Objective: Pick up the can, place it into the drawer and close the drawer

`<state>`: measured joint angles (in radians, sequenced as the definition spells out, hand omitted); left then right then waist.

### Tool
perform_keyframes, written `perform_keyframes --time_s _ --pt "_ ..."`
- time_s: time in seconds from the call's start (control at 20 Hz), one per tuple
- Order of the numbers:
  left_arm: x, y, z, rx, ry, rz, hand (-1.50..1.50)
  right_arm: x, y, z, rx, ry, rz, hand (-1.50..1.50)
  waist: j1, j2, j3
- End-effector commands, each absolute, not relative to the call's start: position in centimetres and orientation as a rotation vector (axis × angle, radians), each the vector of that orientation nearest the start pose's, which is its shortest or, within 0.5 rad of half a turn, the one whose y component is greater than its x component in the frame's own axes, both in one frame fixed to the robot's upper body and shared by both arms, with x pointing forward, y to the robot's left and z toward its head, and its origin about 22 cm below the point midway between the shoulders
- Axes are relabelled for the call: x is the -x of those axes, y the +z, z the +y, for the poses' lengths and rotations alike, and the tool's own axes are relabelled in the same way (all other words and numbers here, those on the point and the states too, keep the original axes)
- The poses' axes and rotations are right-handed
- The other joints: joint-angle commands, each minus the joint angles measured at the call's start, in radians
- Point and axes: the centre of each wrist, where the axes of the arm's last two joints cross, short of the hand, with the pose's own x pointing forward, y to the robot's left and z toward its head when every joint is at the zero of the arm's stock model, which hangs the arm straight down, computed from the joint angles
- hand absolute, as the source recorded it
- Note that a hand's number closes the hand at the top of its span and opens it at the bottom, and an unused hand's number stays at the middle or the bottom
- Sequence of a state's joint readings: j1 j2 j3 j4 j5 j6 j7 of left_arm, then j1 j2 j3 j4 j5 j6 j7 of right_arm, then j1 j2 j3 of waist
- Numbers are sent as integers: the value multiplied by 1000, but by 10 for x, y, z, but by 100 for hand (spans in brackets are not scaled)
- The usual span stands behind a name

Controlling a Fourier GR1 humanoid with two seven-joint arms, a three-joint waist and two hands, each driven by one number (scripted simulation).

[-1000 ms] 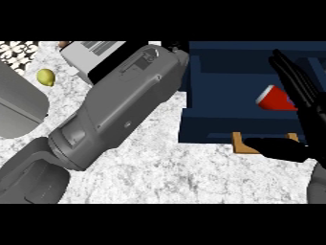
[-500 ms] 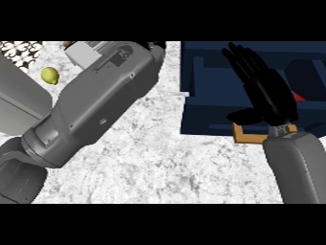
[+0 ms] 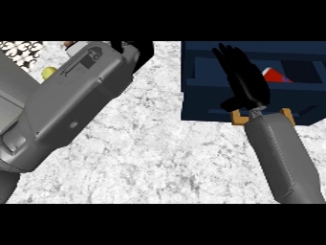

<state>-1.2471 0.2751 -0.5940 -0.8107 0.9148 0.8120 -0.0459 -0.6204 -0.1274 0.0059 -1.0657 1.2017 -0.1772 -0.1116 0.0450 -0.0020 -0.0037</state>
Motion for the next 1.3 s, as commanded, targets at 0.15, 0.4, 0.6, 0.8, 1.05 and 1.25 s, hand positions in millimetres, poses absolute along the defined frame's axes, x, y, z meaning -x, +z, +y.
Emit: perform_keyframes --time_s 0.15,0.4,0.6,0.8,1.05,1.25 --pt "-424 207 96 -73 166 -1718 -150 -407 34 -187 1161 1150 -1641 -150 1 16 5" --pt "-414 224 97 -30 173 -1709 -150 -418 31 -200 1227 1099 -1636 -150 20 15 6" --pt "-406 215 94 -48 178 -1723 -150 -425 32 -206 1267 1070 -1654 -150 24 17 6" --pt "-409 223 107 -44 178 -1720 -150 -438 46 -194 1301 1049 -1671 -150 35 27 6" --pt "-403 220 112 -23 162 -1722 -150 -449 63 -192 1374 1003 -1696 -150 48 34 6" --pt "-399 225 104 -36 148 -1736 -150 -460 89 -201 1409 995 -1696 -150 49 35 6"
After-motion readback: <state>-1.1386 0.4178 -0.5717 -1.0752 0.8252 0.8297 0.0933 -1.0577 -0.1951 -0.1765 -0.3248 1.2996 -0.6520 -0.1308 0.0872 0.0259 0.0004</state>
